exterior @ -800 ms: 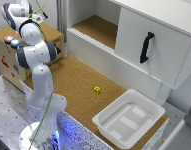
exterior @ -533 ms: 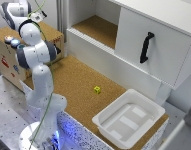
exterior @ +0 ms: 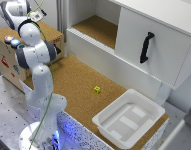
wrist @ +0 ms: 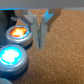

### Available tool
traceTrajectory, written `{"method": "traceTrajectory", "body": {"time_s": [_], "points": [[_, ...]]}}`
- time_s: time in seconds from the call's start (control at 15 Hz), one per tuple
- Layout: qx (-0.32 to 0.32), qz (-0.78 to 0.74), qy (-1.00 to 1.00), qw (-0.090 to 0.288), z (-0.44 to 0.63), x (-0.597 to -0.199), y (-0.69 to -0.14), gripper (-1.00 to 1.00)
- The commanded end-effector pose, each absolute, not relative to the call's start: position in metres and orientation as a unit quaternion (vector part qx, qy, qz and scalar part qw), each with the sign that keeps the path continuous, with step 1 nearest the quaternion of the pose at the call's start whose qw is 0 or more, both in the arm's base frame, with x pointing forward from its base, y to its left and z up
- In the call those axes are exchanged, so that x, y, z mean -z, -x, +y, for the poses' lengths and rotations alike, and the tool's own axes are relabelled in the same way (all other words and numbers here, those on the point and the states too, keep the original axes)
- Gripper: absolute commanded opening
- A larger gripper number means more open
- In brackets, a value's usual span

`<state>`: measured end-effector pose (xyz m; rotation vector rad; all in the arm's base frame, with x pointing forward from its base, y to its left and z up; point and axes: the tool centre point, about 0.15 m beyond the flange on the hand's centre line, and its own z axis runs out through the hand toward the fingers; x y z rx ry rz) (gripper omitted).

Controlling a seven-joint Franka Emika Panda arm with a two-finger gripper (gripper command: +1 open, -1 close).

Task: Move the blue light switch to turn off the blue light

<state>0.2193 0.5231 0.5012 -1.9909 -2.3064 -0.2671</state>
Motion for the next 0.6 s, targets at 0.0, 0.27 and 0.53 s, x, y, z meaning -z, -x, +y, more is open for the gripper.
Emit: {"method": "traceTrajectory", "body": {"time_s": [0.0, 0.27, 0.53], "points": [[0.091, -0.785, 0.612, 0.012, 0.5, -0.516, -0.189, -1.0], [0.088, -0.796, 0.598, 0.038, 0.491, -0.511, -0.159, -1.0], [0.081, -0.801, 0.591, 0.038, 0.504, -0.501, -0.149, -1.0]]}}
